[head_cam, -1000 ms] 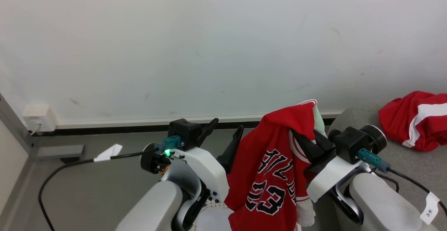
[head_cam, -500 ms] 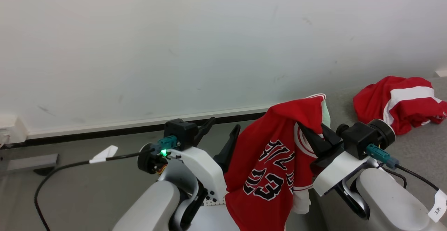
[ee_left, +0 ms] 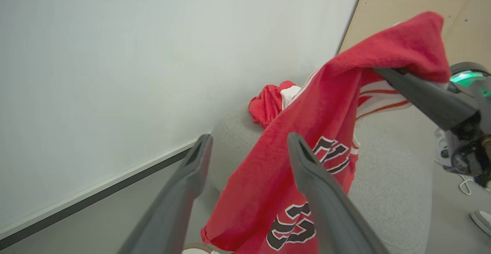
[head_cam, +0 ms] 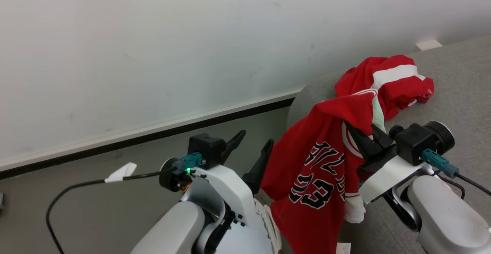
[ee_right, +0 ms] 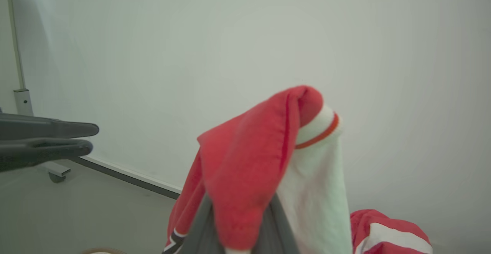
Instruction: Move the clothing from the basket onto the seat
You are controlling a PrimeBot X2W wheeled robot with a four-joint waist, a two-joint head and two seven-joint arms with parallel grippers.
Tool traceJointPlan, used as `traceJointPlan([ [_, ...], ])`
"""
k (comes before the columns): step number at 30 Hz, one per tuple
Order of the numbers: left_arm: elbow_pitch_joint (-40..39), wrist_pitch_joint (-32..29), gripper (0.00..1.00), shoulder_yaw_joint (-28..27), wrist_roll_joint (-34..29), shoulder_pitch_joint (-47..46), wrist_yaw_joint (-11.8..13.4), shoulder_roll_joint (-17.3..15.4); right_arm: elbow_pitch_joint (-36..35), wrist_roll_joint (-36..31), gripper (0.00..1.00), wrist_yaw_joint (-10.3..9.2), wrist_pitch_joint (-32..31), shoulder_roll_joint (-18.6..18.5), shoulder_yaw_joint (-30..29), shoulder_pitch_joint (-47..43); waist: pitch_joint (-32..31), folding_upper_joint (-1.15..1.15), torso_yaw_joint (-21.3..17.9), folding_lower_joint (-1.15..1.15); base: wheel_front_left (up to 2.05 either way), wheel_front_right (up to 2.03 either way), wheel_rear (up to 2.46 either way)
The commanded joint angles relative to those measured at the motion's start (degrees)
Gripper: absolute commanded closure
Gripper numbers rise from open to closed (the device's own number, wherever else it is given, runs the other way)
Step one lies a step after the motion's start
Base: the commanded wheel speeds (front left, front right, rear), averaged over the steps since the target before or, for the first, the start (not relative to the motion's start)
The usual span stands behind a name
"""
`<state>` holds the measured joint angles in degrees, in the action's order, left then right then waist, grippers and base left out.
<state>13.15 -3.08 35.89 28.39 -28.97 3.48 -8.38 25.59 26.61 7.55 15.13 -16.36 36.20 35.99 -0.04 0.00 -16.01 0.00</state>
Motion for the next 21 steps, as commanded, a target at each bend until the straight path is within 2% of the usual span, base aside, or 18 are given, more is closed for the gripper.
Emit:
traceJointPlan([
  [1,0.0,0.3,0.0,0.2,0.0,0.2,-0.2,-0.1,-0.4,-0.8,1.0,-0.13,0.0,-0.6,-0.6,0.2,1.0,0.0,-1.3,0.0,0.0,0.0,0.0],
  [7,-0.4,0.8,0.0,1.4,-0.5,0.1,-0.6,0.5,-0.5,-0.7,1.0,-0.13,0.0,-1.8,-2.7,1.1,2.8,0.0,-1.3,0.0,0.0,0.0,0.0],
  [12,-1.7,0.8,0.0,2.9,-1.6,-1.3,-1.5,0.5,-0.2,-1.5,1.0,-0.13,0.0,-3.5,-4.7,5.6,7.2,0.0,1.0,0.0,0.0,0.0,0.0],
  [18,-3.4,1.1,0.0,3.7,-1.8,-3.3,-2.7,0.3,1.7,-1.7,1.0,-0.13,-0.1,-7.5,-8.2,16.3,13.7,0.0,4.9,0.0,0.0,0.0,0.0],
  [21,-4.3,1.6,0.0,3.7,-2.2,-4.9,-3.3,0.0,3.5,-2.3,1.0,-0.14,-1.9,-11.6,-9.2,23.9,17.4,0.0,6.8,0.0,0.0,0.0,0.0],
])
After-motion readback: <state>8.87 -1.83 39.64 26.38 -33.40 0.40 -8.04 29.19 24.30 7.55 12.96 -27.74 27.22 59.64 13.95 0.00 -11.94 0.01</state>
